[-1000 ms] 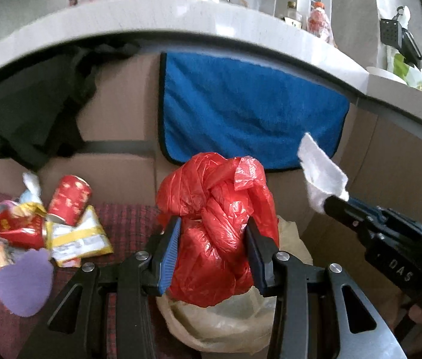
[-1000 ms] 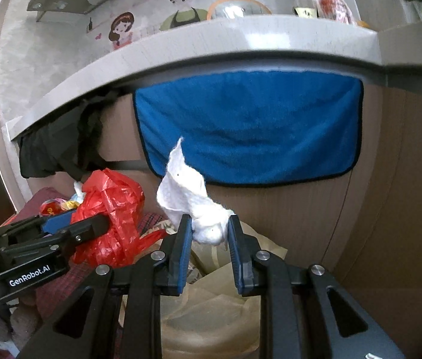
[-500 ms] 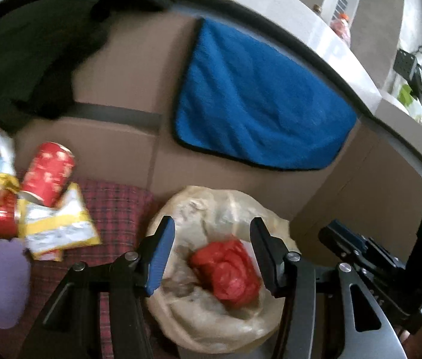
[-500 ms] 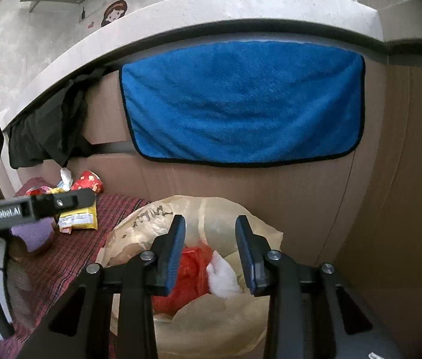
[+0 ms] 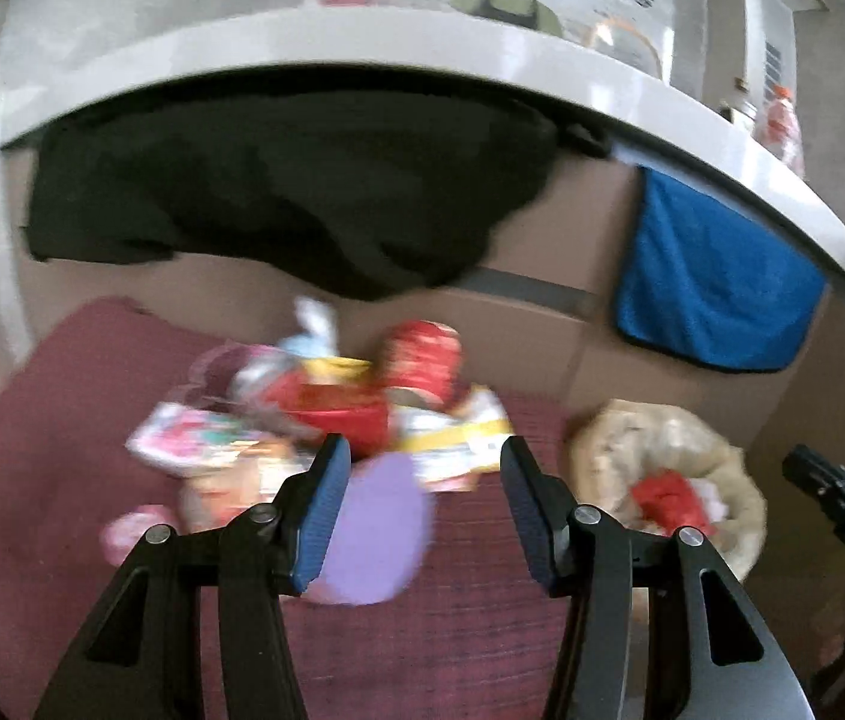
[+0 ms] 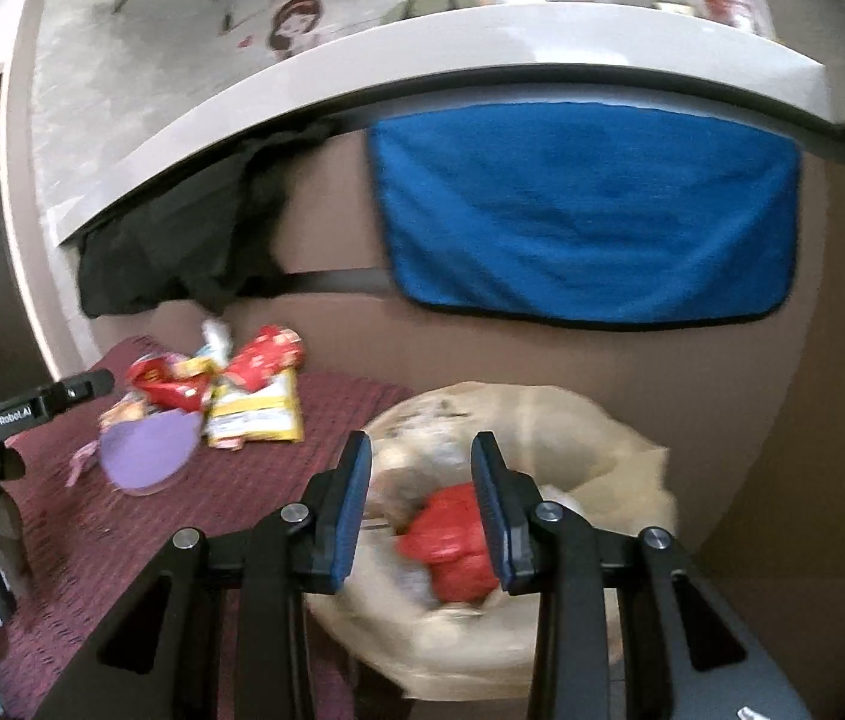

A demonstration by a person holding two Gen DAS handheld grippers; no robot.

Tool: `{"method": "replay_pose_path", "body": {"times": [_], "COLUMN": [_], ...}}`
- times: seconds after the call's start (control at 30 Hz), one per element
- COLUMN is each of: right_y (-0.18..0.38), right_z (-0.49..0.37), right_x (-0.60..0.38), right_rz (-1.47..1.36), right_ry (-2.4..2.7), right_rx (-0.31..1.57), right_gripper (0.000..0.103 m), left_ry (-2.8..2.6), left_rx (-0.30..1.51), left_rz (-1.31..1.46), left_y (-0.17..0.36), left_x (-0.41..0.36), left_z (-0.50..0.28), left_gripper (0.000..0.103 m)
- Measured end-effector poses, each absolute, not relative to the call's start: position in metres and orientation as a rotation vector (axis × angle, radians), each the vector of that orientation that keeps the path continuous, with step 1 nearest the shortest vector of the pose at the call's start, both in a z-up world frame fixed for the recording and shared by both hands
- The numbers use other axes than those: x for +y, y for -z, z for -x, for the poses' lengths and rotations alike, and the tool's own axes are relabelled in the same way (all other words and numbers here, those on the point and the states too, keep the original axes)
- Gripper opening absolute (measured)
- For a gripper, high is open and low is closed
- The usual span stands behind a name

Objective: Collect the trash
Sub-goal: 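Grasp the pink lollipop wrapper with the left tool while the right tool grasps the red can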

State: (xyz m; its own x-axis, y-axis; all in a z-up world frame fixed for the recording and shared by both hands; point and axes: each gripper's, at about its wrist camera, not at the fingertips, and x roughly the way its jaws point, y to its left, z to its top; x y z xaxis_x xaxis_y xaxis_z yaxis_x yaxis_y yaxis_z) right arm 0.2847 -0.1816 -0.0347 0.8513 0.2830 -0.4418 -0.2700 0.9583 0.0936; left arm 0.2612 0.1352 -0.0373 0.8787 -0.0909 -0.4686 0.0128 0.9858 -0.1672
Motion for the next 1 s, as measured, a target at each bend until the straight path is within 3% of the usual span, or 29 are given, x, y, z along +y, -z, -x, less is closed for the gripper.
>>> {"method": "replay_pose_path", "body": {"times": [0.4, 1.0], "right_y": [0.047, 0.066], "right_z": [-0.285, -0.294], "right_x": [-0.074, -0.021], "right_rz": [0.057, 0.121], "right_ry": [-0.478, -0.536], "right_rx": [0.523, 0.604], "right_gripper": [0.032, 0.032], "left_ry": [-0.072, -0.142], "left_rx": [0.54, 0.773], "left_rz": [0.414, 0.441], "left_y": [0.067, 0.136], "left_x": [0.268, 0.283], "left_z": [-0.23, -0.291], "left_gripper": [0.053, 0.053]}}
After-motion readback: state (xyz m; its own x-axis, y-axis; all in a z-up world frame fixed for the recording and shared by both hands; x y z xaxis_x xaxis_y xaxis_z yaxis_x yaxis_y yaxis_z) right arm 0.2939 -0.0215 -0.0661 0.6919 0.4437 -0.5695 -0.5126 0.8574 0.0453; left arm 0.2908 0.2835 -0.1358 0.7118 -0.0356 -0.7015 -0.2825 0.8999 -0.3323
